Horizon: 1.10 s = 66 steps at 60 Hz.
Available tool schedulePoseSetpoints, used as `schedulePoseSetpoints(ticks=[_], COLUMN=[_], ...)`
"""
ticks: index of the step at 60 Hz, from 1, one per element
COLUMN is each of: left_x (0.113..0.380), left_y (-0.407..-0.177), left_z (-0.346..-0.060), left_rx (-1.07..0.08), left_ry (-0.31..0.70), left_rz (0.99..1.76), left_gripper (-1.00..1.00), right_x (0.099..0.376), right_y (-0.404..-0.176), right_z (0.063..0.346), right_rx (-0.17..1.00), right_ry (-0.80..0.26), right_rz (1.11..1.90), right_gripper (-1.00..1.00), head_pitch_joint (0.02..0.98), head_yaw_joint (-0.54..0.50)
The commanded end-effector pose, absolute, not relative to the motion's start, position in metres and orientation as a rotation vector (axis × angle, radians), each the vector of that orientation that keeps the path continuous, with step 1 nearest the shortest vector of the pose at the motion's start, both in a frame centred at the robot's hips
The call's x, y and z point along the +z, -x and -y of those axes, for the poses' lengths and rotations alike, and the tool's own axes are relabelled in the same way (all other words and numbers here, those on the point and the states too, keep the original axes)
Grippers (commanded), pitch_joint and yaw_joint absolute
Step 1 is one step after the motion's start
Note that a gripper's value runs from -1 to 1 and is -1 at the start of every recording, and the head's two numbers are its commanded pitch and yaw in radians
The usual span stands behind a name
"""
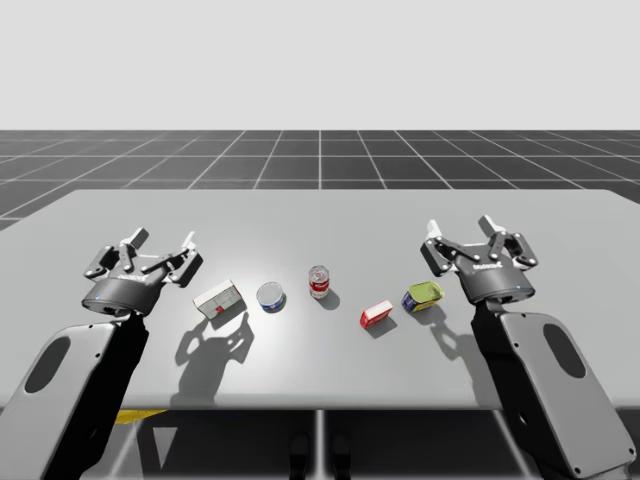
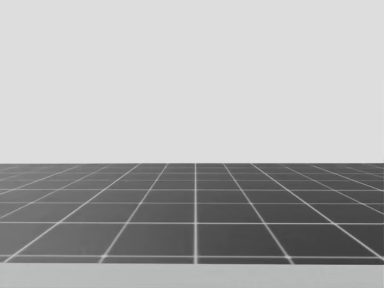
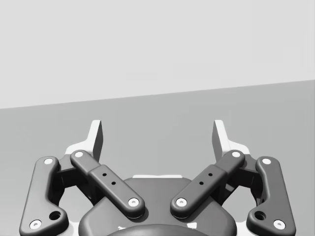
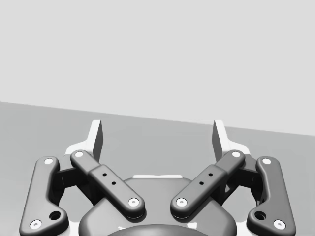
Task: Lift the red soup can off the table.
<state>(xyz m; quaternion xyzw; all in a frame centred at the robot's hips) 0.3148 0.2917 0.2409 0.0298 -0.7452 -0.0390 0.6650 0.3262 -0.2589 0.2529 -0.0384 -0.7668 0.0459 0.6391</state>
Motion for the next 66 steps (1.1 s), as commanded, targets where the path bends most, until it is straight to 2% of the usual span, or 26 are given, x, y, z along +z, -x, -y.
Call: schedulePoseSetpoints(ticks=[1, 7, 13, 52, 60, 66], left_x=[0.2411, 0.2414, 0.2415, 0.2426, 0.2423, 0.2424], left_y=[-0.3144, -0.3140, -0.3140, -0.3134, -0.3146, -0.3152], left_z=[-0.2918, -0.2917, -0.2916, -0.2929, -0.2936, -0.2940], left_rx=[-0.089, -0.088, -0.086, -0.088, -0.093, -0.094], left_ry=[-0.067, -0.066, -0.067, -0.074, -0.076, -0.075], left_rz=[1.684, 1.686, 1.685, 1.685, 1.684, 1.685], left_gripper=[-1.00, -1.00, -1.00, -1.00, -1.00, -1.00], right_x=[0.2538, 0.2607, 0.2585, 0.2596, 0.2597, 0.2597], right_y=[-0.3232, -0.3221, -0.3242, -0.3258, -0.3261, -0.3263], right_z=[0.2584, 0.2606, 0.2622, 0.2654, 0.2665, 0.2670], right_rx=[0.070, 0.073, 0.076, 0.035, 0.032, 0.032], right_ry=[0.117, 0.052, 0.048, 0.088, 0.091, 0.094], right_rz=[1.771, 1.755, 1.736, 1.734, 1.734, 1.735], right_gripper=[-1.00, -1.00, -1.00, -1.00, -1.00, -1.00], head_pitch_joint=[0.077, 0.090, 0.124, 0.648, 0.723, 0.741], head_yaw_joint=[0.01, 0.01, 0.01, 0.00, 0.00, 0.01])
